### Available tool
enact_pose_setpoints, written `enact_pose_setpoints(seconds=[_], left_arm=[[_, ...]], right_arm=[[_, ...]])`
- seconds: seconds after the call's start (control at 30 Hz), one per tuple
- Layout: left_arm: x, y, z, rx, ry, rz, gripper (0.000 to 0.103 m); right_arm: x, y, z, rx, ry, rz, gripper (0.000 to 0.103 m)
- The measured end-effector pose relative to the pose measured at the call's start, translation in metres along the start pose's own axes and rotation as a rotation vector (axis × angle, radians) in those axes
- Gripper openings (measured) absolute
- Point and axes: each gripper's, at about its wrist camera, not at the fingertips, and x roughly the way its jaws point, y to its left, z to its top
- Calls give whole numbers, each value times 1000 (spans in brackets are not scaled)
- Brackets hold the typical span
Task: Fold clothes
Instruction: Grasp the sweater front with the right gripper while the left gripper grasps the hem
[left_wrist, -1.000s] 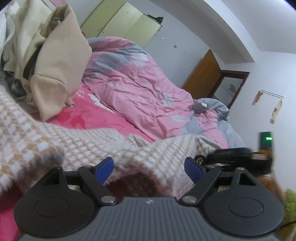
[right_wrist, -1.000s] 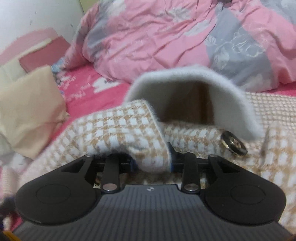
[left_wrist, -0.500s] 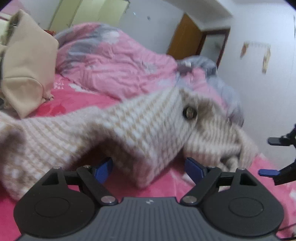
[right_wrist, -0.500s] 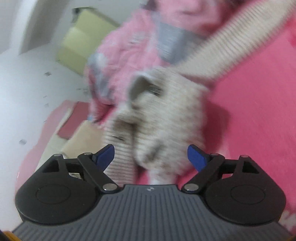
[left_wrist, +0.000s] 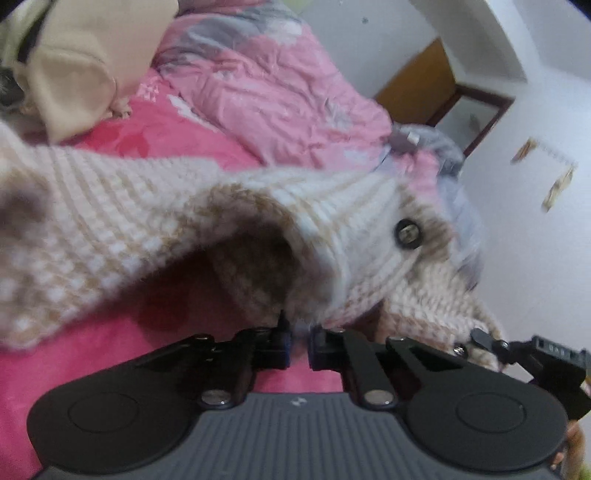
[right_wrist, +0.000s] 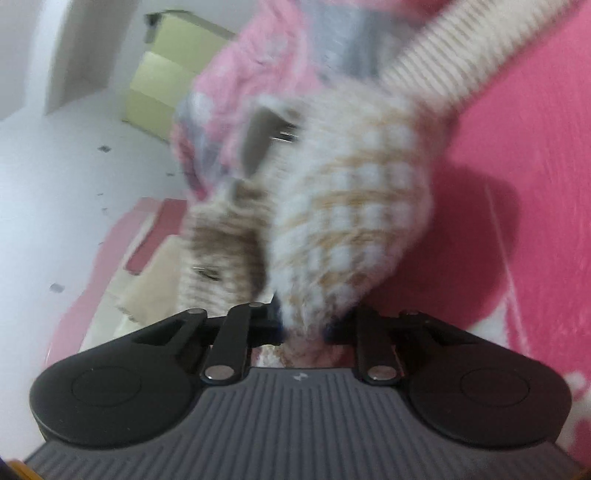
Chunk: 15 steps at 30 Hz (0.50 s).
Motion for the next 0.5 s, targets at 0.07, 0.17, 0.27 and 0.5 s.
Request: enact_pose_setpoints(seconds=[0.07, 0.17, 0.27, 0.5], left_arm=[[-27, -7, 8, -24, -30, -43, 7], [-69, -15, 20, -83, -69, -126, 7], [-107, -17, 25, -130, -78, -138, 7], [-161, 21, 9, -304, -85, -144, 7]], right_arm=[[-22, 16, 3, -31, -22, 43, 14], [-59, 31, 5, -37, -36, 79, 14], [-89, 31, 2, -4, -37, 113, 13], [-156, -1, -10, 102, -69, 143, 13]])
